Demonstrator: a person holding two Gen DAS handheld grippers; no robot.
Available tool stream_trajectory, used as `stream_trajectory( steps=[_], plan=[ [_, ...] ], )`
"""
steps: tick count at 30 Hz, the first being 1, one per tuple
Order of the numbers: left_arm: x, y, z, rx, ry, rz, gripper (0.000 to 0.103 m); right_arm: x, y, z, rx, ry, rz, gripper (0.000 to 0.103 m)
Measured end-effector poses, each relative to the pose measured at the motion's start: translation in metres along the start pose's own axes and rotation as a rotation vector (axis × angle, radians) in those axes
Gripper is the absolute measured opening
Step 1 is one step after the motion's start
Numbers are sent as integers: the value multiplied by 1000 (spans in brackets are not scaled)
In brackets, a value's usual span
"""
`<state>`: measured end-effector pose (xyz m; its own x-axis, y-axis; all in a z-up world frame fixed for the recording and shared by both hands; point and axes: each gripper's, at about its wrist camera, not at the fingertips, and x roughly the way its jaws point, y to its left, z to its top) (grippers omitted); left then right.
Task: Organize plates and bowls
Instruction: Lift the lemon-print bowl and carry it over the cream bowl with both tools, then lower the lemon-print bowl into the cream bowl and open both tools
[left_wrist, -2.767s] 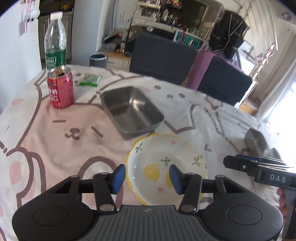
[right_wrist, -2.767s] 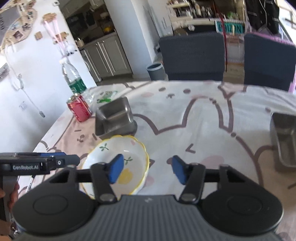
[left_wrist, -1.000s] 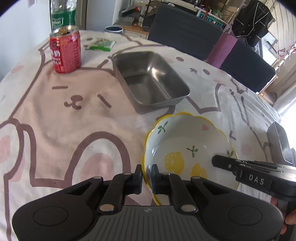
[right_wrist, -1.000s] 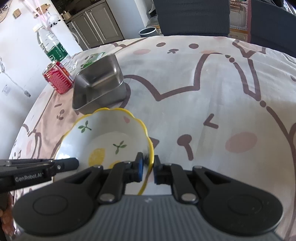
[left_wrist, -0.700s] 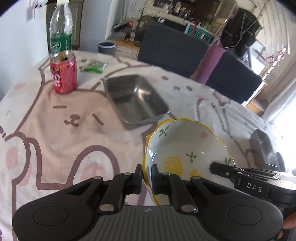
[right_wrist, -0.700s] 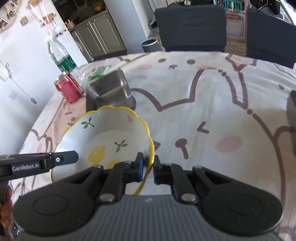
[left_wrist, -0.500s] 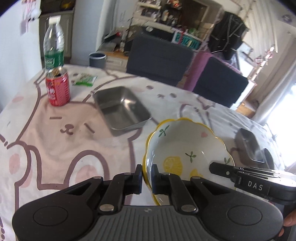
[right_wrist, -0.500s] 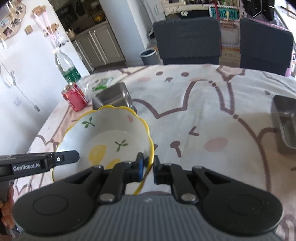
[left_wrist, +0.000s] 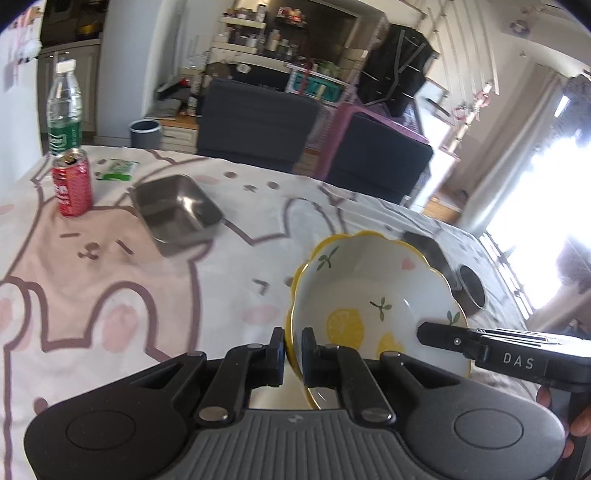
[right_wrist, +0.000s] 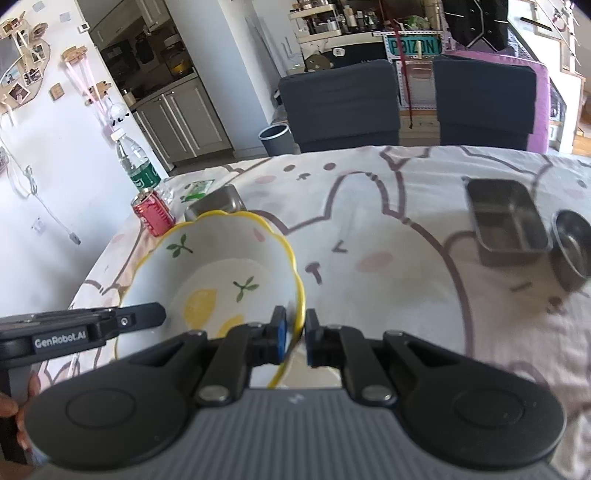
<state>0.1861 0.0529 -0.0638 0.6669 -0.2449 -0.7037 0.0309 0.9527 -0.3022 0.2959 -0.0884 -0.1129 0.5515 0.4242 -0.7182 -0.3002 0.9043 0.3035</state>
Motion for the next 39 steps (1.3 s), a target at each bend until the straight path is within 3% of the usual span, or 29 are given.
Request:
stream_trajectory(
  steps=[8, 17, 39],
  plan=[
    [-7, -20, -32, 78, 46, -56, 9, -34, -16, -35, 18, -4, -32, 8],
    [-1, -12, -50, 66, 82, -49, 9, -39, -20, -73, 94, 22, -42, 8],
    [55, -4, -61, 56, 238, -6, 13, 0, -11, -74, 22, 139, -151, 8]
  ],
)
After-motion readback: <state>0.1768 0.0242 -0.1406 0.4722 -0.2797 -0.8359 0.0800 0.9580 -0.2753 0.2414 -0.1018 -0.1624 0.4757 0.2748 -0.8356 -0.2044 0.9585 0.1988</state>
